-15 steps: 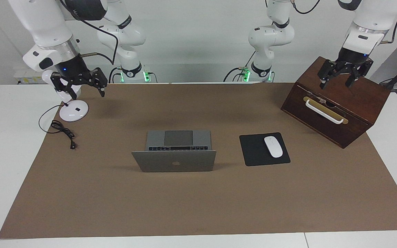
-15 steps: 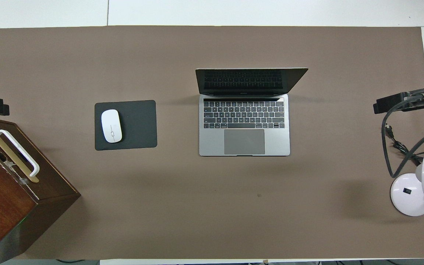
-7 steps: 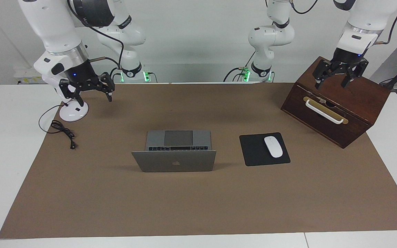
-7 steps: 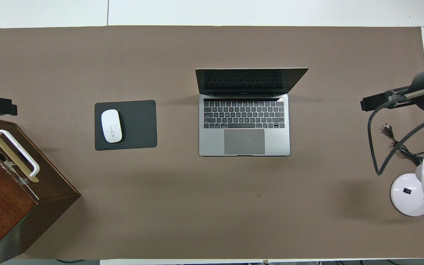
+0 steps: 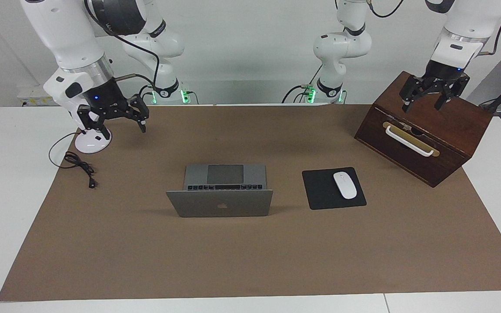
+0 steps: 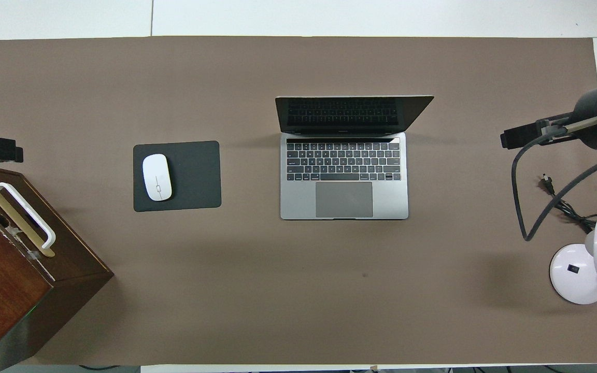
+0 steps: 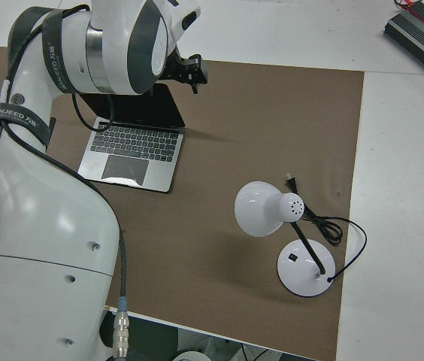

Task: Close laptop with both arms
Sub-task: 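Reach the right gripper toward the top edge of the laptop screen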

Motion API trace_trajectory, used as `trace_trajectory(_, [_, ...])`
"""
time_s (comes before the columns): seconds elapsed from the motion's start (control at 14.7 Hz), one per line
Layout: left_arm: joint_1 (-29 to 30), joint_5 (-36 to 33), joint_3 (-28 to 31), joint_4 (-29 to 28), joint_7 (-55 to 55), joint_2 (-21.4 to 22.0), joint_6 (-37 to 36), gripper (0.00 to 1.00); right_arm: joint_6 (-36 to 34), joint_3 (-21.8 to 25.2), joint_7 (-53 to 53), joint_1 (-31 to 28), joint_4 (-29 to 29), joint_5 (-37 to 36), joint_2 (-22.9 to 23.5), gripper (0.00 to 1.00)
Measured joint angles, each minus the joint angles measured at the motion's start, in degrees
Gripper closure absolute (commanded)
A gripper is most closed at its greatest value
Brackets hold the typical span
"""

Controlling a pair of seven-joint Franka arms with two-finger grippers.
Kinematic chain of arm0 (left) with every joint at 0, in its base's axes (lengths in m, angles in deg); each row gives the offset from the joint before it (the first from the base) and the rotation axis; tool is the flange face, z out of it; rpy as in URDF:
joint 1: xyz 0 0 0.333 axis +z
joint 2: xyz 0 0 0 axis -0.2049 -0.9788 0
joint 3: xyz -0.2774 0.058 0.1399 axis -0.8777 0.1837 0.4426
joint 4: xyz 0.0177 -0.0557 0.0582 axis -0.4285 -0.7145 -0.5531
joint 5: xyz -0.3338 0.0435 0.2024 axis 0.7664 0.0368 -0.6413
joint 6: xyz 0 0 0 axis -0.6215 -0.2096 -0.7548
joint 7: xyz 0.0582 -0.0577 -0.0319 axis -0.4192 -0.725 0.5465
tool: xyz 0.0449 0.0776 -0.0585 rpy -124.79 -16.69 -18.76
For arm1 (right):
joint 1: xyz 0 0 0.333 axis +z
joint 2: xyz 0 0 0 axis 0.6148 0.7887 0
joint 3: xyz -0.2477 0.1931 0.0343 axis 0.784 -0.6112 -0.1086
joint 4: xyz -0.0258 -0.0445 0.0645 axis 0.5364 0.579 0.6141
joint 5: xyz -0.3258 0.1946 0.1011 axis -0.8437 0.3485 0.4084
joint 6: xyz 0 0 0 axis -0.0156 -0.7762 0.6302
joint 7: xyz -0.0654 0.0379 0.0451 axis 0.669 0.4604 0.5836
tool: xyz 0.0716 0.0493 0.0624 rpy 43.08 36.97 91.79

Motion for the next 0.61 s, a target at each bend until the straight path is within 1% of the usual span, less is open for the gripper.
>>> trace_trajectory(0.34, [0.14,0.00,0.23,-0.76,0.00,-1.18,-0.16,0.00,0.15,-2.22,0.17,0.06,-5.11,0.00,6.05,0.00])
trace_trajectory(0.61, [0.14,0.00,0.13,-0.81,0.00,-1.31,-0.51,0.00,-0.02,-2.94,0.20,1.17,-12.29,-0.02,12.59,0.00])
